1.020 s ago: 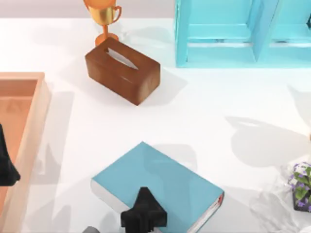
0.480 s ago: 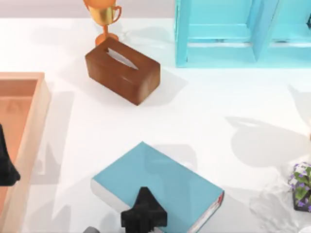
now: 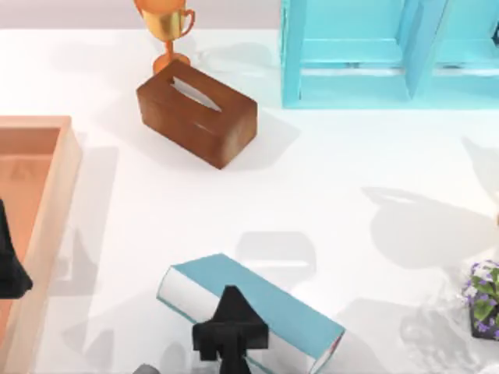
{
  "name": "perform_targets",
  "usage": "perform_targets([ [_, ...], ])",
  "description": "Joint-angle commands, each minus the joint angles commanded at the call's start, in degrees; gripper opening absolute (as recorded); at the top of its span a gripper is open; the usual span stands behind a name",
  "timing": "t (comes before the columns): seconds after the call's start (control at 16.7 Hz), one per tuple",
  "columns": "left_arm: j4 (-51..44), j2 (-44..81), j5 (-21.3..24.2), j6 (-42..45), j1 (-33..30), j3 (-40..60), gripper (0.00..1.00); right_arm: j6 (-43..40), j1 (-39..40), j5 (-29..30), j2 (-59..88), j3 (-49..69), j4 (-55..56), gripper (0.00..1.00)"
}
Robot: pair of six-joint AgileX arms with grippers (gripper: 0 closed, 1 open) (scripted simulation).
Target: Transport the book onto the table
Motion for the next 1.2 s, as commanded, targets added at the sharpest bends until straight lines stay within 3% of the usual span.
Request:
perform_targets([
  [0.48, 0.00, 0.00, 0.00, 0.00, 0.00, 0.00, 1.00, 0.12, 0.09, -0.03, 0.04, 0.04, 0.05, 1.00],
  [0.66, 0.00, 0.00, 0.00, 0.00, 0.00, 0.00, 1.00, 3.83, 3.22, -0.09, 0.82, 1.96, -3.15, 1.00],
  [0.9, 0.00, 0.00, 0.00, 0.00, 0.00, 0.00, 1.00, 16.68, 11.19, -1.39, 3.16, 8.32, -14.52, 1.00],
  [1.2, 0.00, 0.00, 0.00, 0.00, 0.00, 0.00, 1.00, 39.70, 20.13, -4.28, 7.63, 18.24, -37.40, 1.00],
])
